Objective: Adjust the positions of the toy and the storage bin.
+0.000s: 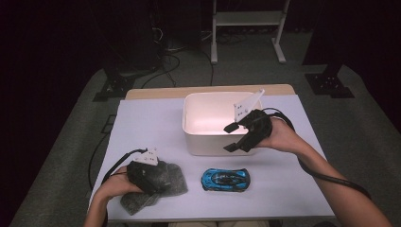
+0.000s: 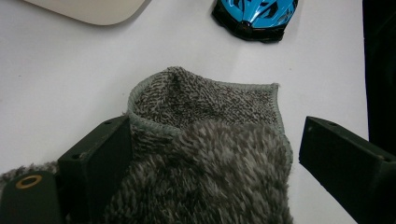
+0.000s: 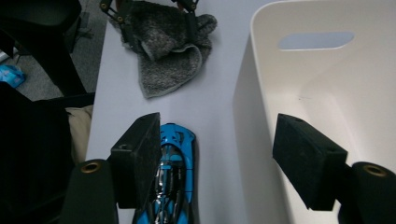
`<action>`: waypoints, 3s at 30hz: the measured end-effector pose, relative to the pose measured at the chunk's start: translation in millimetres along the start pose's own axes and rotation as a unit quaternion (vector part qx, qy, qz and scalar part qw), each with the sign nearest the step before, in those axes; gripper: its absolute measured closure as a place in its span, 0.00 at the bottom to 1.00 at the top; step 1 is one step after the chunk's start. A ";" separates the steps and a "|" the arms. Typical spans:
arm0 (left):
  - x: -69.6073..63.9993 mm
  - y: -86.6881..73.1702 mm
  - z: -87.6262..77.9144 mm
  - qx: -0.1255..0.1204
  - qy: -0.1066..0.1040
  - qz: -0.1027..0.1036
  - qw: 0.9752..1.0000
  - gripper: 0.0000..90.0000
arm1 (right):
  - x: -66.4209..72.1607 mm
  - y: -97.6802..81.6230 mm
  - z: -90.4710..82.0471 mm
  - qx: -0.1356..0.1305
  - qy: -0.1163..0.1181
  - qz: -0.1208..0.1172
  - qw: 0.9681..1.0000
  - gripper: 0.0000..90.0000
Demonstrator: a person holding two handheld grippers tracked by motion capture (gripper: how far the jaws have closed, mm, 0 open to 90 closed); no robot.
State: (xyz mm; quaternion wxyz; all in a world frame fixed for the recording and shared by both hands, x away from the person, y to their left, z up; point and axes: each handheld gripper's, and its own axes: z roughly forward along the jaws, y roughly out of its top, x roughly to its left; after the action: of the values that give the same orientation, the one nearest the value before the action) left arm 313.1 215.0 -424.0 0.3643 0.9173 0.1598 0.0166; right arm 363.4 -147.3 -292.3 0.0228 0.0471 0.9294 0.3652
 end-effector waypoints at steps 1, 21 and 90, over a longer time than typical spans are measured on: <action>0.0 0.0 0.0 0.000 0.001 0.000 1.000 0.10 | 2.6 -1.8 -0.9 -0.001 0.001 -0.004 1.000 0.33; -1.0 0.1 -0.7 -0.004 0.006 0.000 1.000 0.09 | 44.2 -43.0 29.2 -0.001 0.012 0.006 1.000 0.22; -1.6 -0.6 1.7 0.006 -0.003 0.001 1.000 0.07 | 45.8 -95.8 117.9 0.051 -0.009 0.034 0.998 0.16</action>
State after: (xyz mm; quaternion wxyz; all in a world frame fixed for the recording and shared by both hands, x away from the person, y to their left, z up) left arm 311.7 213.8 -425.5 0.3589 0.9198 0.1578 0.0134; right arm 320.2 -132.5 -444.1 0.0168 0.0830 0.9446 0.3172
